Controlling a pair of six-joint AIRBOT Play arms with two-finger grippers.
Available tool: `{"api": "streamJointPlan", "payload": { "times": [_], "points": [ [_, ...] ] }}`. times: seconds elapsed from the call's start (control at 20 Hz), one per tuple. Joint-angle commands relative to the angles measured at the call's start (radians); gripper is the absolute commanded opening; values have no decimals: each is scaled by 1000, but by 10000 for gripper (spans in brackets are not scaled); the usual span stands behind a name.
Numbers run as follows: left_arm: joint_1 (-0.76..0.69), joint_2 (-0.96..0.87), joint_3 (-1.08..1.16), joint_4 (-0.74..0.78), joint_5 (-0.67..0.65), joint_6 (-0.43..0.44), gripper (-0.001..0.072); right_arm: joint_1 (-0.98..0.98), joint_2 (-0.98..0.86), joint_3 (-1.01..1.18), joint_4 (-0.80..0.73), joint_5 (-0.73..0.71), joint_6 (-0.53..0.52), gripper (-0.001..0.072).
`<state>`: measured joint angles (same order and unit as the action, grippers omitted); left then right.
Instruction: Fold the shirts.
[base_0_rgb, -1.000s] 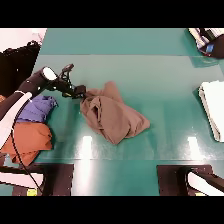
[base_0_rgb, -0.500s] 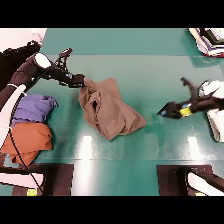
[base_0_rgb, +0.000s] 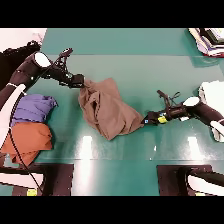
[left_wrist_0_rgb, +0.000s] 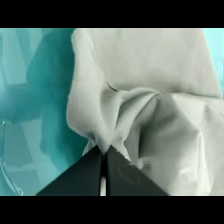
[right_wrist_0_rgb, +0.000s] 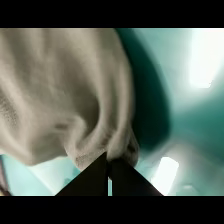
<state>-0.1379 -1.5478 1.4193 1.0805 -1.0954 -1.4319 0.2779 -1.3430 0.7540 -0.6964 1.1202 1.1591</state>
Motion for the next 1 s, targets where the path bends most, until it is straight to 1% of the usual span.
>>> {"api": "streamJointPlan", "payload": {
  "times": [0.0,0.15,0.25,0.45,0.65,0.75,0.85,0.95],
  "points": [
    [0,23,29,45,-34,-1,23,27,-6,94,-70,9,-8,18],
    [0,143,108,103,-25,0,23,-44,120,233,-158,52,50,18],
    [0,255,194,128,-21,0,23,-107,208,353,-196,80,57,18],
    [0,462,357,122,-20,0,23,-224,362,597,-196,107,56,18],
    [0,635,469,118,-11,-2,23,-309,478,775,-196,129,56,18],
    [0,690,509,111,-2,-10,22,-354,509,859,-196,147,56,18],
    [0,699,579,90,-19,-12,22,-403,520,943,-196,164,56,18],
    [0,699,614,58,-5,-11,22,-451,505,1033,-196,201,56,18]
  ]
}}
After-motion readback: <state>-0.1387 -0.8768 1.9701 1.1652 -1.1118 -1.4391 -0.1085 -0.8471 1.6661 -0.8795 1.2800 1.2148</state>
